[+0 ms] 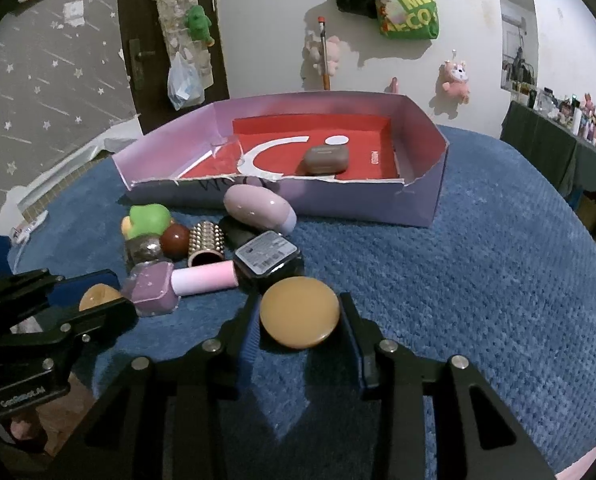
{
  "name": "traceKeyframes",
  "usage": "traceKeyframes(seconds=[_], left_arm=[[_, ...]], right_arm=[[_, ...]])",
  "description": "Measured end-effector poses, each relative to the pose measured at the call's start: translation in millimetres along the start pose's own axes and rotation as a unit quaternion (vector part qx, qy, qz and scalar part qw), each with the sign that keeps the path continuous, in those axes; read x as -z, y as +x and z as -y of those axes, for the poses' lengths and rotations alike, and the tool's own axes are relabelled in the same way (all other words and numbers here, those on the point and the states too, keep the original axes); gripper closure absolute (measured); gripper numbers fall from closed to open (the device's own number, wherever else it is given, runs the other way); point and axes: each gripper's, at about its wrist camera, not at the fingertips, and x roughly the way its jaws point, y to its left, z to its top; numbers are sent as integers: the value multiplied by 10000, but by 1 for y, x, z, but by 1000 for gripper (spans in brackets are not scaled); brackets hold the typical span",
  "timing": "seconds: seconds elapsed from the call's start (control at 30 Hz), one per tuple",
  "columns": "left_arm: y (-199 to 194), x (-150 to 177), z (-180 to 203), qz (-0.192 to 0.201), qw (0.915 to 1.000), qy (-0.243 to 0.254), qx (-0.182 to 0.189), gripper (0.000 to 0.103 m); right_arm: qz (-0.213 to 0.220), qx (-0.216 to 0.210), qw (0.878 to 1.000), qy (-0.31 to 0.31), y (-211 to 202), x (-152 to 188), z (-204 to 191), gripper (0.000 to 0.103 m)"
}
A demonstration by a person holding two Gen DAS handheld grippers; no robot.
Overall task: Organize rigid objects
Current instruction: 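Grasp the amber ring jar with the left tool while the right tool grasps the tan disc, then carry the amber jar and tan disc over the red-lined box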
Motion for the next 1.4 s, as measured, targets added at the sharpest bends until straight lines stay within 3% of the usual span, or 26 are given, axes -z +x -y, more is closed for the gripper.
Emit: traceKeyframes(seconds=[0.43,0.87,1.17,1.4], left_arm=[[-15,-15,-15,313,9994,-134,-12,68],[-8,-75,-37,605,9978,-246,110,68],[18,-112,-50,552,9981,-273,12,68],[46,-129,-59,279,9991,-312,29,68]], right_arm=[[226,-218,9995,-66,-22,-17,-12,63],[367,-371,9986,1,-20,-68,-6,63],[400,-400,9983,-136,-4,-108,-3,63],[75,-483,9988,-61,27,-123,5,63]])
